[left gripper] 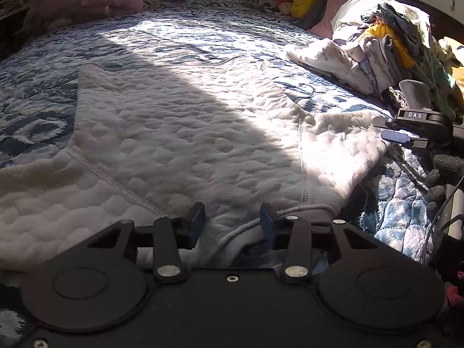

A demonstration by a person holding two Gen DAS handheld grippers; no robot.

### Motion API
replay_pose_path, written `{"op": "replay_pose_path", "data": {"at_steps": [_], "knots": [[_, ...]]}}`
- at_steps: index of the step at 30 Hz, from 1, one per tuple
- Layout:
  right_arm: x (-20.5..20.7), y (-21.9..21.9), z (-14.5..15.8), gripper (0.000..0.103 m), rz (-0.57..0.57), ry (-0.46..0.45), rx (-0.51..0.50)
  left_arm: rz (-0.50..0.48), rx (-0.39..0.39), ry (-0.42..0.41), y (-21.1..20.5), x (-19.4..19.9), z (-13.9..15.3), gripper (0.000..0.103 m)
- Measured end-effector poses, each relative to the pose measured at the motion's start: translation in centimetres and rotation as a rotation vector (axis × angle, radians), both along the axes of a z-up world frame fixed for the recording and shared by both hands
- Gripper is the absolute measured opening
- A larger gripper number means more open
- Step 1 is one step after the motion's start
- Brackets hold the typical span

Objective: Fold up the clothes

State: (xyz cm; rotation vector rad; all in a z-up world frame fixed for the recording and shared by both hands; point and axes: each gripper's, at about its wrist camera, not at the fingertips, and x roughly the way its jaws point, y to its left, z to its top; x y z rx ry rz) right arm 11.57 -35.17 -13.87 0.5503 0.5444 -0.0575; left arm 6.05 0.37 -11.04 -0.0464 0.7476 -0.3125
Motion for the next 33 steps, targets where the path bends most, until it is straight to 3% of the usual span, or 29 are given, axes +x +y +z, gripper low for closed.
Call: {"op": "replay_pose_path", "data": {"at_steps": [4, 6, 8, 11, 14, 17, 23, 29, 33], "knots": [[-2.5, 1.8, 0.2, 0.053, 0.024, -0.005, 0.05, -0.012, -0.008, -0.052, -1.2, -0.3, 0.9, 0.041], [-3.2, 3.2, -0.1, 0.056, 0.054, 0.009, 0.09, -0.016, -0.017, -0.03, -1.8, 0.2, 0.1, 0.042], [-3.6, 4.6, -0.7, 0.064, 0.096, 0.036, 0.127, -0.025, -0.013, 0.01, -2.2, 0.5, -1.1, 0.053], [-4.2, 6.7, -0.9, 0.066, 0.158, 0.04, 0.101, -0.036, -0.011, 0.045, -2.5, 0.5, -1.9, 0.053], [-4.2, 6.8, -1.2, 0.067, 0.155, 0.027, 0.123, -0.034, -0.042, 0.04, -2.0, 0.3, -0.3, 0.053], [-4.6, 6.0, -1.6, 0.061, 0.131, 0.003, 0.166, -0.052, -0.022, 0.015, -2.1, 1.0, 1.3, 0.053], [-5.7, 3.6, -2.3, 0.055, 0.063, -0.023, 0.235, -0.207, 0.013, 0.012, -7.8, 5.6, 3.9, 0.053], [-6.7, 4.5, -2.7, 0.055, 0.117, -0.037, 0.172, -0.374, 0.049, 0.01, -14.0, 10.5, 6.4, 0.053], [-7.5, 3.4, -3.4, 0.055, 0.12, -0.056, 0.273, -0.532, 0.13, 0.0, -19.6, 11.3, 6.5, 0.053]]}}
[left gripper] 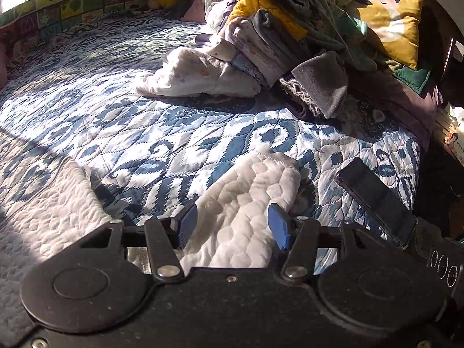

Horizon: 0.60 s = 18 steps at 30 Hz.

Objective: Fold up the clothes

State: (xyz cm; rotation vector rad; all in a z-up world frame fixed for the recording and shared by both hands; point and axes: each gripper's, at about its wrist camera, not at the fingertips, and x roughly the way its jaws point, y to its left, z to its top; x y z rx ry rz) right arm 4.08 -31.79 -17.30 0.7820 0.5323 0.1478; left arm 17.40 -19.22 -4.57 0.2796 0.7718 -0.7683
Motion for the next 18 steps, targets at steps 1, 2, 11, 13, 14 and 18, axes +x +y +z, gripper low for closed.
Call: {"op": "replay_pose_path", "data": {"at_steps": [1, 2, 11, 13, 14, 18], "knots": [[-0.1, -0.3, -0.3, 0.054, 0.0, -0.01, 0.022, -0.043, 0.029, -0.006, -1.7, 0.3, -0.2, 0.053], [-0.2, -0.4, -0.5, 0.054, 0.003, -0.016, 0.03, -0.081, 0.056, -0.009, -3.2, 0.4, -0.5, 0.053], [0.1, -0.3, -0.5, 0.055, 0.029, -0.034, 0.008, -0.245, 0.222, -0.043, -11.1, 0.4, -3.8, 0.05], [0.2, -0.3, -0.5, 0.055, 0.029, -0.034, 0.012, -0.24, 0.239, -0.051, -11.4, 0.4, -4.1, 0.049], [0.2, -0.3, -0.5, 0.055, 0.029, -0.033, 0.015, -0.237, 0.247, -0.056, -11.5, 0.4, -4.3, 0.049], [0.3, -0.4, -0.4, 0.055, 0.029, -0.034, 0.02, -0.227, 0.281, -0.073, -12.1, 0.5, -4.9, 0.017]]}}
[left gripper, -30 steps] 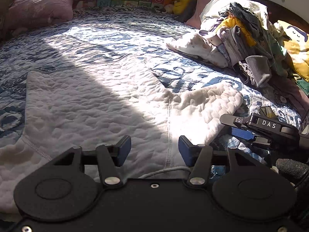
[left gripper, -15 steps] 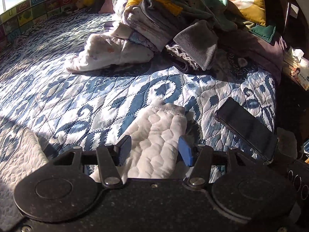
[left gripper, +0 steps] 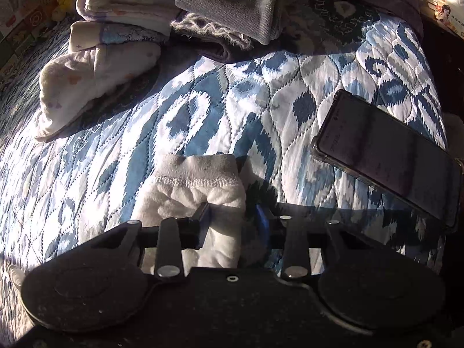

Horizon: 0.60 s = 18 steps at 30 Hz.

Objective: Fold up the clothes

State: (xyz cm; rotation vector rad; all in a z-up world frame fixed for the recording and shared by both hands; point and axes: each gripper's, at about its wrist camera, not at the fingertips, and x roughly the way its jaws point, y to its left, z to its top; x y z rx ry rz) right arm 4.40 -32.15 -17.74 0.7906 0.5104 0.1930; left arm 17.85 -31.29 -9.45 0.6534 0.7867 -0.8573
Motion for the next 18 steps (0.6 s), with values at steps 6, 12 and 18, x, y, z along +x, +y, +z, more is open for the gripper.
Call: {"op": "replay_pose_path", "data": {"at_steps": [6, 12, 18], "knots": [[0.3, 0.3, 0.4, 0.055, 0.0, 0.007, -0.018, 0.071, -0.082, -0.029, 1.6, 1.3, 2.3, 0.009], [0.8, 1.3, 1.0, 0.067, 0.012, 0.005, -0.08, 0.304, -0.396, -0.035, 12.1, 1.5, 9.0, 0.008], [1.3, 4.0, 3.0, 0.072, 0.058, -0.006, -0.232, 0.498, -0.623, -0.029, 21.6, -0.7, 11.9, 0.008]]}}
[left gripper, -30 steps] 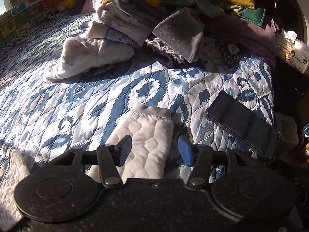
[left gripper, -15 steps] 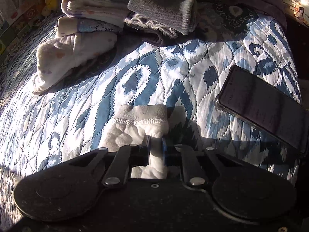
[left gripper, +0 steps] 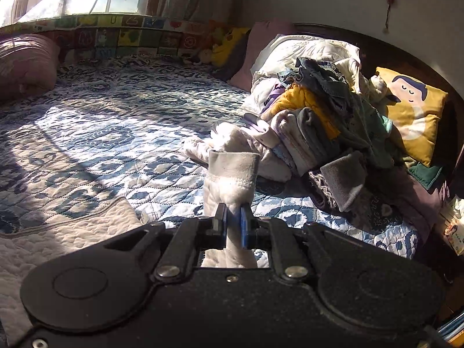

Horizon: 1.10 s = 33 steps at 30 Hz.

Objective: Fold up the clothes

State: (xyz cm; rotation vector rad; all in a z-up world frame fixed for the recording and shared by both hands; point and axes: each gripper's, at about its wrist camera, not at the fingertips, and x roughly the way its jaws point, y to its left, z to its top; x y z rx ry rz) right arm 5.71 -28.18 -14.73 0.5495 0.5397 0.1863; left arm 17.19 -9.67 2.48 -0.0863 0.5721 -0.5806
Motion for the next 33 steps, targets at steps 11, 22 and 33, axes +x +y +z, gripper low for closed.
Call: {"op": "replay_pose_path", "data": {"at_steps": [11, 22, 33], "knots": [[0.1, 6.1, 2.5, 0.072, 0.157, -0.09, -0.329, 0.204, -0.171, 0.013, 8.0, -5.6, -0.5, 0.008], [0.1, 8.3, 0.7, 0.056, 0.219, -0.058, -0.447, 0.44, -0.149, 0.101, 18.7, -11.8, -5.3, 0.008], [-1.3, 7.7, 1.3, 0.056, 0.256, -0.077, -0.443, 0.551, -0.06, 0.222, 22.2, -14.2, -11.7, 0.008]]}}
